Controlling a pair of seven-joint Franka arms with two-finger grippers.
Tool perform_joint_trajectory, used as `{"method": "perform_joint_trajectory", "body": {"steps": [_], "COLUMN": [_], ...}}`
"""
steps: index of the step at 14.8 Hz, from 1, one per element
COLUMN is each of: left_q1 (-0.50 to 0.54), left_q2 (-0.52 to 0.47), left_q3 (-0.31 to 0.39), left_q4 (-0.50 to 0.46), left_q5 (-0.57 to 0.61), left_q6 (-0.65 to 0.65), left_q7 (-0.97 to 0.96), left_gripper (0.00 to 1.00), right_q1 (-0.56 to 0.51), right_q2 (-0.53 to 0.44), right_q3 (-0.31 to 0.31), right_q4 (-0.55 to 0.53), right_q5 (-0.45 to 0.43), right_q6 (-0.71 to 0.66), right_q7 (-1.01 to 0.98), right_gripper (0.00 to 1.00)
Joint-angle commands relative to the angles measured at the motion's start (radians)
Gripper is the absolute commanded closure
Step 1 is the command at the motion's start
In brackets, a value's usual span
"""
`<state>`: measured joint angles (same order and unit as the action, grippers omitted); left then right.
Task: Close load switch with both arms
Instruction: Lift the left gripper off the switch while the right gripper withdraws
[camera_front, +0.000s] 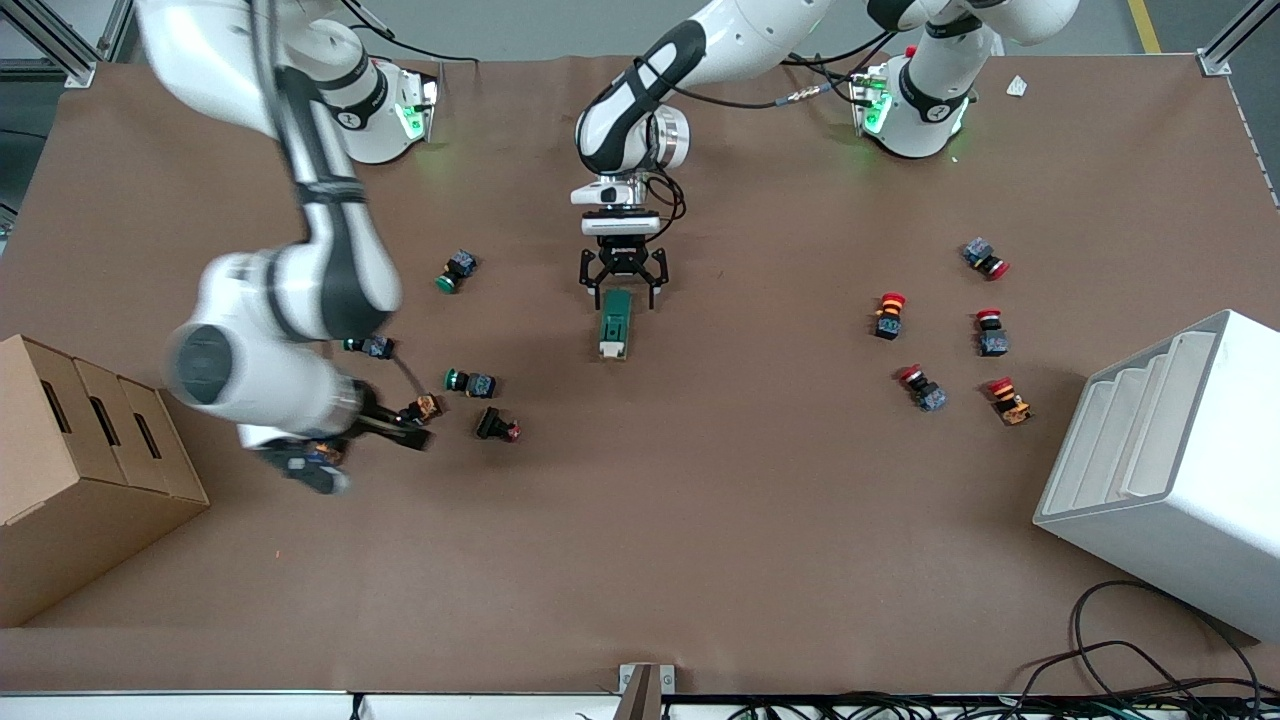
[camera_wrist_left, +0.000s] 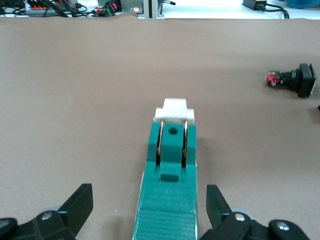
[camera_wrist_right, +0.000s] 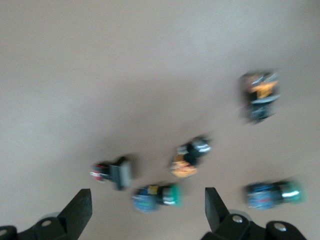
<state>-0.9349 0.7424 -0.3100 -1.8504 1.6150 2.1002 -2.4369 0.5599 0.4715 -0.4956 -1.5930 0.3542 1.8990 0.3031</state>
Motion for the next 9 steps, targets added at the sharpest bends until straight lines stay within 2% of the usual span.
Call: {"method": "perform_joint_trajectory", "body": {"steps": [1,3,5,7,9], "left_q1": [0.016,0.033,0.063,0.106,0.171], "left_q2": [-0.101,-0.161,-0.224,-0.288,-0.352], "left_q3": [-0.006,-0.006,-0.006,-0.006,-0.005], "left_q4": [-0.006,0.022,0.051,0.088,0.115], "left_q5": [-0.155,-0.306,-0.458,-0.626,-0.758], "left_q6": [0.018,0.024,0.024,0.024,0.021], "left_q7": [0.146,0.275,0.43,0.642,0.857], "left_gripper": [0.0,0.0,0.0,0.0,0.0], "right_q1": [0.011,0.017,0.009,0.012,0.018], "right_q2": [-0.077,-0.085,-0.085,-0.085,-0.087], "right_q3": [-0.143,-0.236,-0.291,-0.355,-0.38], "right_q4": [-0.022,0.049,0.158,0.25,0.309], "right_q5": [-0.018,-0.07,-0.136,-0.139,-0.136], "right_q6": [-0.098,-0.212,-0.34,-0.461,-0.559], "right_q7": [-0.308,-0.427,-0.49,-0.493,-0.489], "right_gripper": [0.0,0.0,0.0,0.0,0.0]}}
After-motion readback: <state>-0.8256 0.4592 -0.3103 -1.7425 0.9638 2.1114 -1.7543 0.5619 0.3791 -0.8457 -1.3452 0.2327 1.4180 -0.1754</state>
